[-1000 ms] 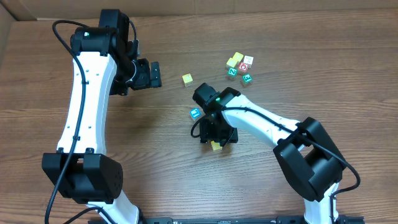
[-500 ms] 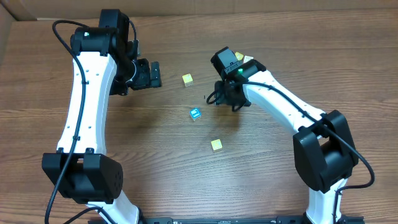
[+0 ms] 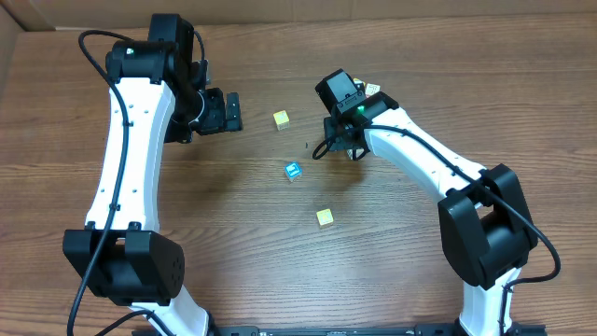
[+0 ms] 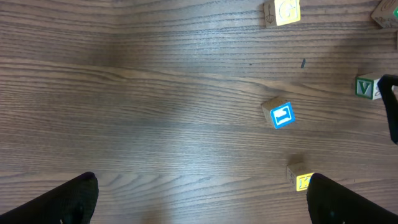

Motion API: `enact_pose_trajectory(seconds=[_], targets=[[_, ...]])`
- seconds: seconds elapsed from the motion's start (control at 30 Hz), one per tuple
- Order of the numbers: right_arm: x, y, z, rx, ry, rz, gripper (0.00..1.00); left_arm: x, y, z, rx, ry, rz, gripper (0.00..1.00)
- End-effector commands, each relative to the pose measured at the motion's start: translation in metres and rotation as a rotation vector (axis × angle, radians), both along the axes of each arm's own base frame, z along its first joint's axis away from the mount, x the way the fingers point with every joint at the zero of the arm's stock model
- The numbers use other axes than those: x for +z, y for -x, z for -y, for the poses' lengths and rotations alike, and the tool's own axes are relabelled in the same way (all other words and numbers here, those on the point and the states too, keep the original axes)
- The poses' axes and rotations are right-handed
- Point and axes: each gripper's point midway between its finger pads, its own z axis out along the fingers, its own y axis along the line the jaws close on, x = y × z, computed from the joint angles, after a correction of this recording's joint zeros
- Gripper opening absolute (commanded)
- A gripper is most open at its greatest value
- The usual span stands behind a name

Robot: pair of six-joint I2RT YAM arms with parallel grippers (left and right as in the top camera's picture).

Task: Flip 3 blocks

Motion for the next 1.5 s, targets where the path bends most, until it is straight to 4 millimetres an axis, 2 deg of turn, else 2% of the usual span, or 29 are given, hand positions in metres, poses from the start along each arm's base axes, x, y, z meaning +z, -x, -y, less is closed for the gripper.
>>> enact_pose_trajectory(seconds=[0.0, 0.07, 0.2, 0.3, 0.53, 0.63, 0.8, 1.13, 1.47], targets=[[0.002, -0.005, 0.010, -0.004, 0.030, 0.023, 0.58, -0.004, 0.000, -0.004, 0.027, -0.004, -0.013, 1.00], [-0.002, -0.006, 0.012, -0.010, 0.034, 0.017, 0.55, -0.004, 0.000, -0.004, 0.027, -0.005, -0.014, 1.00], [-0.024, -0.005, 0.019, -0.013, 0.063, -0.031, 0.56, -0.004, 0.000, -0.004, 0.027, -0.004, -0.014, 1.00], [-0.030, -0.004, 0.021, -0.003, 0.069, -0.050, 0.56, -0.004, 0.000, -0.004, 0.027, -0.004, -0.013, 1.00], [-0.032, -0.002, 0.020, 0.012, 0.069, -0.062, 0.56, -0.004, 0.000, -0.004, 0.027, -0.004, -0.014, 1.00], [-0.032, -0.001, 0.020, 0.035, 0.074, -0.066, 0.53, -0.004, 0.000, -0.004, 0.027, -0.004, -0.014, 1.00], [-0.034, 0.003, 0.013, 0.073, 0.043, -0.087, 0.54, -0.004, 0.000, -0.004, 0.027, -0.004, -0.014, 1.00], [-0.036, 0.009, 0.016, 0.073, 0.057, -0.115, 0.55, -0.004, 0.000, -0.004, 0.027, -0.004, -0.014, 1.00], [-0.035, 0.007, 0.016, 0.073, 0.056, -0.107, 0.52, -0.004, 0.000, -0.004, 0.027, -0.004, -0.013, 1.00]])
